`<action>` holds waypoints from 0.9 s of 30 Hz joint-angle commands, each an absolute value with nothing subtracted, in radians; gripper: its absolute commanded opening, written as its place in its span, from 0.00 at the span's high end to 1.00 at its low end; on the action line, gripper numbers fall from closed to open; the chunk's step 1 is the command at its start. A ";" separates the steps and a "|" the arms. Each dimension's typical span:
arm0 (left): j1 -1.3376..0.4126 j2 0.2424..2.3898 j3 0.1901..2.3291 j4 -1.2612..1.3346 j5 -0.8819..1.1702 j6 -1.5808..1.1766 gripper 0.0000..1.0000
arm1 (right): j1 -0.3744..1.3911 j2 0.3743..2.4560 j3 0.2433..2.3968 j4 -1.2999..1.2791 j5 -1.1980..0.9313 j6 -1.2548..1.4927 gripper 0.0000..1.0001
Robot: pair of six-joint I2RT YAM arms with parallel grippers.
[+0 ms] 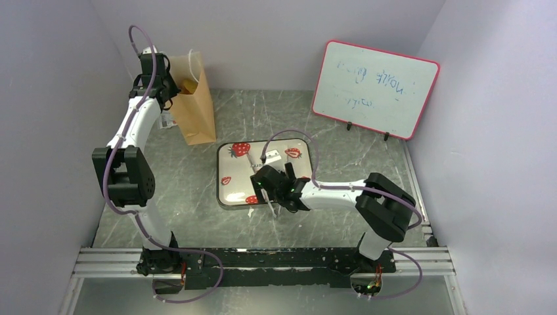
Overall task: Take the fake bread out of the paper bag
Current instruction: Move the paper bag to the center of the board.
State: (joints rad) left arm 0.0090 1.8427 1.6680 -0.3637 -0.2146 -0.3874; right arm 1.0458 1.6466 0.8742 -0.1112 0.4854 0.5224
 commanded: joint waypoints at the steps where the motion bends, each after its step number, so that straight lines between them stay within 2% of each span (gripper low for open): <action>1: 0.000 1.872 1.684 -0.388 -0.225 -0.377 0.93 | 1.050 1.668 0.873 -0.068 0.499 0.521 0.00; 11: -0.031 1.865 1.701 -0.395 -0.295 -0.319 0.93 | 1.050 1.712 0.877 -0.046 0.515 0.521 0.05; 19: -0.049 1.842 1.675 -0.394 -0.355 -0.313 0.93 | 1.051 1.656 0.908 -0.099 0.557 0.503 0.00; 27: -0.050 1.818 1.630 -0.381 -0.383 -0.325 0.93 | 1.050 1.615 1.095 -0.207 0.645 0.445 0.00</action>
